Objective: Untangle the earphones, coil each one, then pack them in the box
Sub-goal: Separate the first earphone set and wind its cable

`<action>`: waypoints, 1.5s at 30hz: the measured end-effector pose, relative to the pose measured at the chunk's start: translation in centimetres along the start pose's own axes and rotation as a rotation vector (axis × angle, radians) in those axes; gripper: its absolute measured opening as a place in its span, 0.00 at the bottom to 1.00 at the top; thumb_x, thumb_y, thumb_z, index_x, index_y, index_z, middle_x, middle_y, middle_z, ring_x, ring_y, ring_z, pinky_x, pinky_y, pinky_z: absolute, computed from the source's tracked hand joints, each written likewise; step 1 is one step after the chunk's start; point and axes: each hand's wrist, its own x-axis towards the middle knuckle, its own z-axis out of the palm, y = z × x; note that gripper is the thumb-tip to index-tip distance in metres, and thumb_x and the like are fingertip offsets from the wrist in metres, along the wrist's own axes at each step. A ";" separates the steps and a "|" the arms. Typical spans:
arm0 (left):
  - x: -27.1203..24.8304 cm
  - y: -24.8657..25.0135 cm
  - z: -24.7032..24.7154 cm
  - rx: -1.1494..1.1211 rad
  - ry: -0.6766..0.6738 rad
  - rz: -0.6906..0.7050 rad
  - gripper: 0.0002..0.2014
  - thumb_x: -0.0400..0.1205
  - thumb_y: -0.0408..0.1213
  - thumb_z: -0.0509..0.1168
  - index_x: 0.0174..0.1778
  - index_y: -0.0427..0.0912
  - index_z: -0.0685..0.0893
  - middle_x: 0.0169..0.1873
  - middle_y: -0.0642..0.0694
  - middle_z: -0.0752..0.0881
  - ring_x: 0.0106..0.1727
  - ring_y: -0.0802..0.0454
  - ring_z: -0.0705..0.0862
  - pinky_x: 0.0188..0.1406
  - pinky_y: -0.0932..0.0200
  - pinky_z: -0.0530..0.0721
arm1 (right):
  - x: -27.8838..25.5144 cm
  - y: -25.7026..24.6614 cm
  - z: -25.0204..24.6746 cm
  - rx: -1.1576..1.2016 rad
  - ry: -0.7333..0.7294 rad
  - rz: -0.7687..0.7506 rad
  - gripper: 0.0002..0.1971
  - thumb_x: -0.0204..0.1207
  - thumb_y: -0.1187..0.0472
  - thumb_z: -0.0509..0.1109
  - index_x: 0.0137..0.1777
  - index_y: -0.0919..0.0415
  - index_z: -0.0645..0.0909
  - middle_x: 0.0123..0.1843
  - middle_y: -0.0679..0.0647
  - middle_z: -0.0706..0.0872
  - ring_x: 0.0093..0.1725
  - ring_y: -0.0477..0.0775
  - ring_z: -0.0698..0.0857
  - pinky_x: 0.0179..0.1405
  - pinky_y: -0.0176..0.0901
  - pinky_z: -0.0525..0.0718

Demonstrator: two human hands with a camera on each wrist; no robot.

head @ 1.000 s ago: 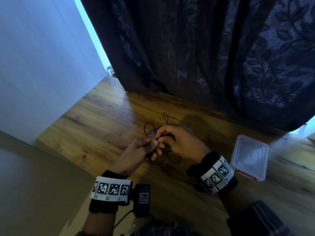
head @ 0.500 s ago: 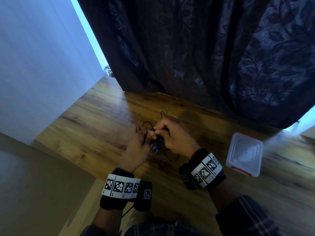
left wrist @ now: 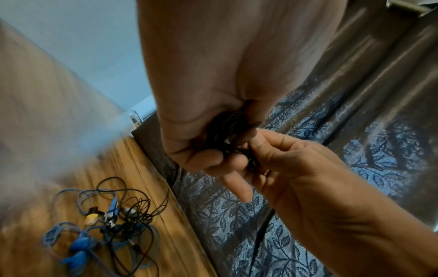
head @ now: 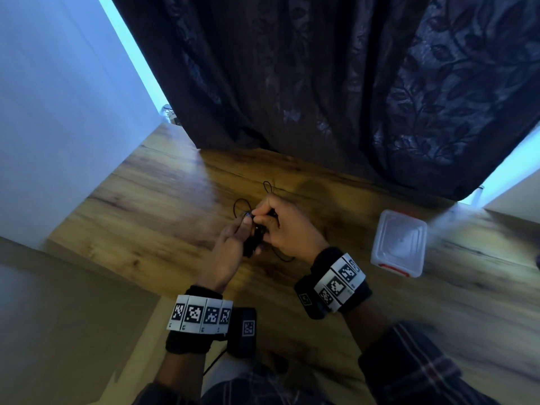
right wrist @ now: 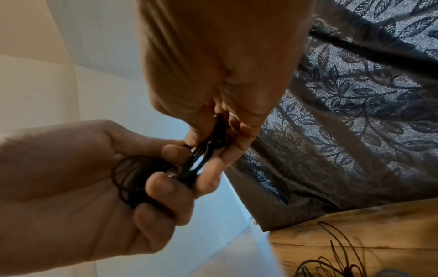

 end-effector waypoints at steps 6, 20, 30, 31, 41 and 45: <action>-2.2 -1.4 -1.3 0.050 -0.049 0.103 0.19 0.91 0.46 0.49 0.49 0.41 0.82 0.36 0.43 0.83 0.34 0.58 0.80 0.34 0.64 0.75 | -1.4 -0.7 1.7 -0.029 -0.045 -0.001 0.05 0.84 0.69 0.68 0.52 0.58 0.78 0.47 0.52 0.88 0.39 0.46 0.89 0.39 0.54 0.91; -2.9 -9.2 -2.4 0.175 -0.030 0.202 0.11 0.89 0.48 0.55 0.54 0.43 0.73 0.39 0.46 0.83 0.39 0.51 0.84 0.41 0.53 0.80 | -6.5 2.2 7.9 -0.027 0.200 0.004 0.04 0.81 0.69 0.71 0.50 0.61 0.83 0.49 0.47 0.86 0.49 0.47 0.88 0.48 0.54 0.91; -3.7 -12.4 -2.8 0.169 -0.086 0.450 0.07 0.88 0.31 0.60 0.45 0.45 0.71 0.36 0.40 0.81 0.32 0.58 0.79 0.36 0.61 0.76 | -9.4 3.1 10.9 0.110 0.399 0.107 0.03 0.81 0.67 0.73 0.51 0.60 0.84 0.46 0.50 0.88 0.36 0.38 0.90 0.35 0.30 0.86; -3.7 -12.7 -2.7 0.183 -0.083 0.456 0.08 0.87 0.30 0.60 0.44 0.45 0.71 0.36 0.40 0.81 0.34 0.56 0.79 0.37 0.61 0.77 | -9.6 3.5 10.9 0.118 0.393 0.118 0.02 0.81 0.67 0.73 0.51 0.62 0.85 0.48 0.52 0.89 0.38 0.40 0.90 0.37 0.31 0.87; -3.5 -13.5 -1.7 0.333 -0.028 0.469 0.12 0.88 0.33 0.59 0.42 0.51 0.67 0.36 0.47 0.80 0.37 0.58 0.79 0.35 0.76 0.73 | -11.2 9.6 5.1 -0.137 0.299 0.280 0.05 0.81 0.60 0.73 0.54 0.57 0.89 0.52 0.48 0.91 0.53 0.45 0.88 0.58 0.39 0.85; -2.6 -13.1 -1.6 0.380 0.024 0.460 0.08 0.88 0.34 0.59 0.44 0.47 0.69 0.37 0.47 0.81 0.38 0.58 0.80 0.36 0.74 0.76 | -10.7 14.5 1.4 -0.330 0.337 0.546 0.09 0.82 0.68 0.67 0.50 0.62 0.89 0.51 0.56 0.91 0.52 0.54 0.87 0.55 0.45 0.85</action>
